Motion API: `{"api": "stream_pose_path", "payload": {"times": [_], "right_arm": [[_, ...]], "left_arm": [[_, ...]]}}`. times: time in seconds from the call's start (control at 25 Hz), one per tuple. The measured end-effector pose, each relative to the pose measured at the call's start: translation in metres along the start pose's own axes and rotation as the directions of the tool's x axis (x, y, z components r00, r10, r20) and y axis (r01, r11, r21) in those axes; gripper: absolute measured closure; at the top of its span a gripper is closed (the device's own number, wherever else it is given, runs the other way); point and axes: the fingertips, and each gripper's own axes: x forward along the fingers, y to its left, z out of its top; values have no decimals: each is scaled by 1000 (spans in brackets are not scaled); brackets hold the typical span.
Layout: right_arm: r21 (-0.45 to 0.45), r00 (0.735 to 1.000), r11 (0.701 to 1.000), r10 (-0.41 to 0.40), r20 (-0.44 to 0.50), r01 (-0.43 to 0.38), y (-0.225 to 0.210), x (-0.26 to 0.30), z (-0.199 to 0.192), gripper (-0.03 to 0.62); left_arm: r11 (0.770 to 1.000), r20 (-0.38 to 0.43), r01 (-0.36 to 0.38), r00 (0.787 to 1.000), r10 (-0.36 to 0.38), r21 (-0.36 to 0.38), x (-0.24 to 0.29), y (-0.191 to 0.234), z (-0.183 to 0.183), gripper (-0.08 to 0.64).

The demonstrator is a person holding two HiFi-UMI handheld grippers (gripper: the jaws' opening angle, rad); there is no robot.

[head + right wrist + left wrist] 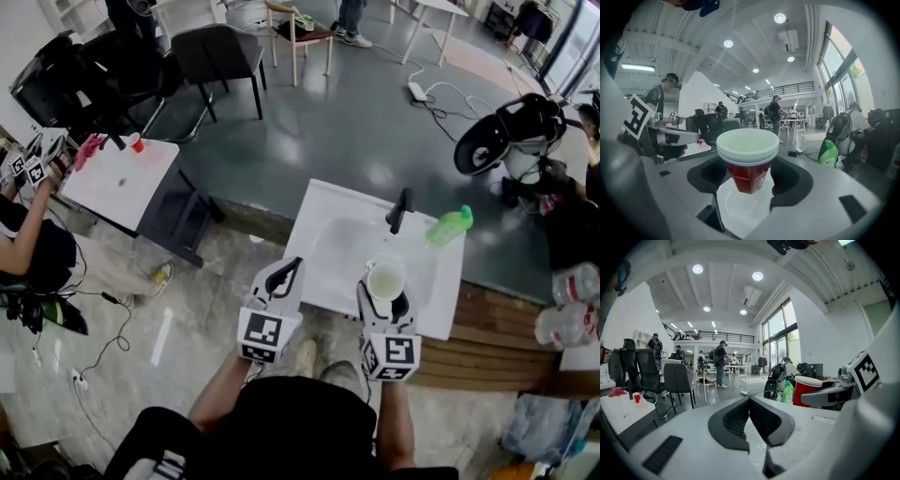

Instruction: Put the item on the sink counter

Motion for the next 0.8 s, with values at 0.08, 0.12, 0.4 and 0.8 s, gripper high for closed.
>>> {"api": "stream_pose_path", "payload": {"times": [0.08, 0.12, 0.4, 0.8], "right_arm": [[-4, 1000, 1000, 14, -1, -14, 4, 8, -1, 302], [-7, 1000, 1000, 22, -1, -22, 6, 12, 0, 302], [-26, 996, 996, 90, -14, -90, 12, 53, 0, 302], [-58, 982, 980, 190, -13, -190, 8, 133, -4, 302]], "left_arm": [[1000, -1, -16, 1000, 16, -4, 1, 7, -2, 558], [1000, -1, -24, 1000, 24, -5, 1, 11, -2, 558], [996, -1, -89, 996, 89, -15, 13, 37, -1, 558], [981, -33, -190, 982, 188, -51, 58, 74, -17, 558]]}}
